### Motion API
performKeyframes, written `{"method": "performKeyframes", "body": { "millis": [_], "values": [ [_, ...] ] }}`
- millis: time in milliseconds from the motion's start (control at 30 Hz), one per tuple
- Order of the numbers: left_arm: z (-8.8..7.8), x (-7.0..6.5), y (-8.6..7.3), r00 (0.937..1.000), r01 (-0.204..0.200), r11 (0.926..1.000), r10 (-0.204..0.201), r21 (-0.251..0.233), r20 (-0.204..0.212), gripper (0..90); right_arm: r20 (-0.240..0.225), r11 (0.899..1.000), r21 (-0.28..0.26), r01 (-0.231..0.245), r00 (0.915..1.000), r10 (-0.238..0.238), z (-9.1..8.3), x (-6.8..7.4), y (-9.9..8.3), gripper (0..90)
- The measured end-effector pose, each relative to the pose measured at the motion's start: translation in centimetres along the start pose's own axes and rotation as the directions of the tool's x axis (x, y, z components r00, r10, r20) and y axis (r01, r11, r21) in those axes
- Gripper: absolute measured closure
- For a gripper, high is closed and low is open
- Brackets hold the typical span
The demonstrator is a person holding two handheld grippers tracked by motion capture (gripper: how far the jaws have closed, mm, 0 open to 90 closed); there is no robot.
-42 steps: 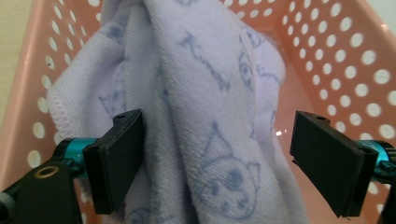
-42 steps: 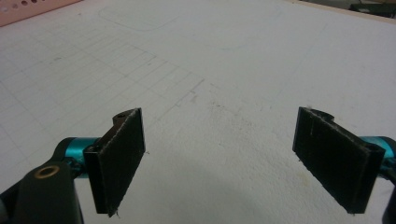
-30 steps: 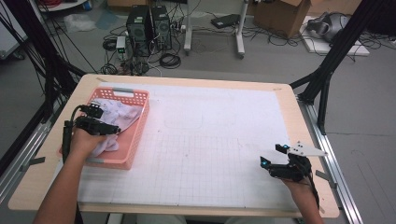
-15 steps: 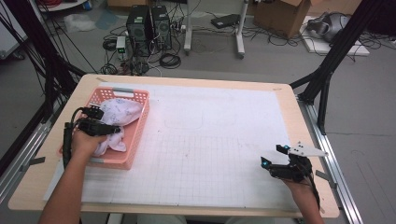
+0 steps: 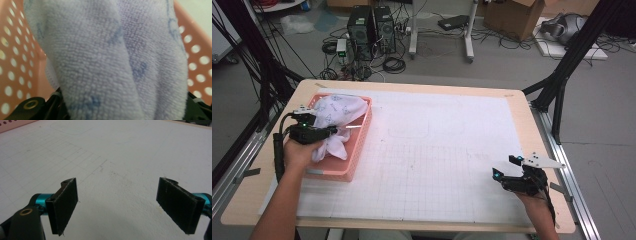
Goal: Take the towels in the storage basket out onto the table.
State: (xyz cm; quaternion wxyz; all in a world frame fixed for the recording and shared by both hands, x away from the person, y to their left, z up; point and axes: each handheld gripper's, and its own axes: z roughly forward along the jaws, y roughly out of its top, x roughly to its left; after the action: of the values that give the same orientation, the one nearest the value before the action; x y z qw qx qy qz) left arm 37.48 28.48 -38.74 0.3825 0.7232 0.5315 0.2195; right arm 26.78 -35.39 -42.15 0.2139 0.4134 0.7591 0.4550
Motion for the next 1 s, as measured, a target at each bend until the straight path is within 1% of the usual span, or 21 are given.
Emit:
{"method": "performKeyframes", "body": {
  "millis": [100, 200, 267, 300, 333, 433, 500, 533, 600, 667, 700, 800, 833, 867, 900, 933, 967, 1000],
  "values": [
    [-0.8, 0.0, 0.1, 0.9998, -0.018, 0.9977, 0.018, -0.065, 0.001, 62.4, 0.000, 1.000, -0.002, 0.004, 1.0000, -0.004, 0.0, 0.0, 0.0, 16.4],
    [-1.9, -0.1, 0.2, 0.9991, -0.043, 0.9888, 0.042, -0.143, -0.006, 62.8, -0.001, 1.000, -0.003, 0.000, 1.0000, 0.000, 0.0, 0.0, 0.0, 16.3],
    [-2.4, -0.1, 0.2, 0.9986, -0.054, 0.9820, 0.053, -0.181, -0.007, 62.9, 0.001, 1.000, -0.005, 0.000, 1.0000, 0.000, -0.1, 0.0, 0.0, 16.4],
    [-2.7, 0.0, 0.2, 0.9979, -0.063, 0.9766, 0.064, -0.206, -0.002, 62.9, 0.001, 1.000, -0.002, -0.007, 1.0000, 0.007, -0.1, 0.1, 0.0, 16.4],
    [-3.0, 0.0, 0.2, 0.9971, -0.074, 0.9714, 0.076, -0.226, -0.001, 62.9, 0.003, 1.000, -0.005, -0.004, 1.0000, 0.004, -0.1, 0.1, 0.1, 16.3],
    [-3.7, 0.0, 0.3, 0.9947, -0.098, 0.9563, 0.102, -0.276, 0.002, 62.9, 0.002, 1.000, -0.006, -0.004, 1.0000, 0.004, -0.2, 0.1, 0.1, 16.4],
    [-4.2, 0.0, 0.4, 0.9934, -0.106, 0.9448, 0.114, -0.310, 0.010, 63.0, 0.003, 1.000, -0.005, -0.005, 1.0000, 0.005, -0.2, 0.1, 0.1, 16.4],
    [-4.4, 0.0, 0.5, 0.9924, -0.111, 0.9376, 0.122, -0.330, 0.014, 62.9, 0.003, 1.000, -0.005, -0.005, 1.0000, 0.005, -0.1, 0.1, 0.1, 16.4],
    [-4.8, 0.0, 0.6, 0.9886, -0.125, 0.9238, 0.147, -0.362, 0.033, 62.9, 0.001, 1.000, -0.005, -0.004, 1.0000, 0.004, -0.1, 0.1, 0.1, 16.4],
    [-5.1, 0.0, 0.7, 0.9852, -0.137, 0.9121, 0.166, -0.386, 0.043, 62.9, 0.002, 1.000, -0.007, -0.001, 1.0000, 0.001, -0.1, 0.1, 0.1, 16.4],
    [-5.2, 0.0, 0.7, 0.9837, -0.138, 0.9080, 0.172, -0.395, 0.052, 62.9, 0.003, 1.000, -0.007, -0.001, 1.0000, 0.001, -0.1, 0.1, 0.1, 16.4],
    [-5.6, -0.1, 0.8, 0.9804, -0.134, 0.8960, 0.182, -0.423, 0.075, 62.9, 0.002, 1.000, -0.006, -0.001, 1.0000, 0.001, -0.1, 0.1, 0.1, 16.4],
    [-5.8, -0.1, 0.9, 0.9794, -0.125, 0.8898, 0.181, -0.439, 0.089, 62.8, 0.001, 1.000, -0.007, -0.004, 1.0000, 0.004, -0.1, 0.1, 0.1, 16.4],
    [-5.9, -0.2, 1.0, 0.9784, -0.120, 0.8853, 0.182, -0.449, 0.098, 62.9, 0.000, 1.000, -0.008, -0.002, 1.0000, 0.002, -0.1, 0.1, 0.1, 16.4],
    [-6.1, -0.2, 1.0, 0.9766, -0.110, 0.8777, 0.183, -0.466, 0.113, 62.8, -0.001, 1.000, -0.007, -0.002, 1.0000, 0.002, -0.1, 0.1, 0.1, 16.4],
    [-6.2, -0.3, 1.1, 0.9758, -0.100, 0.8722, 0.180, -0.479, 0.124, 62.8, -0.001, 1.000, -0.007, -0.002, 1.0000, 0.002, -0.1, 0.1, 0.1, 16.4],
    [-6.4, -0.3, 1.2, 0.9734, -0.089, 0.8639, 0.181, -0.496, 0.140, 62.8, -0.001, 1.000, -0.005, -0.005, 1.0000, 0.005, -0.1, 0.2, 0.1, 16.4],
    [-6.6, -0.4, 1.4, 0.9711, -0.077, 0.8582, 0.180, -0.508, 0.157, 62.8, -0.001, 1.000, -0.004, -0.005, 1.0000, 0.005, -0.1, 0.2, 0.1, 16.4]
  ]
}}
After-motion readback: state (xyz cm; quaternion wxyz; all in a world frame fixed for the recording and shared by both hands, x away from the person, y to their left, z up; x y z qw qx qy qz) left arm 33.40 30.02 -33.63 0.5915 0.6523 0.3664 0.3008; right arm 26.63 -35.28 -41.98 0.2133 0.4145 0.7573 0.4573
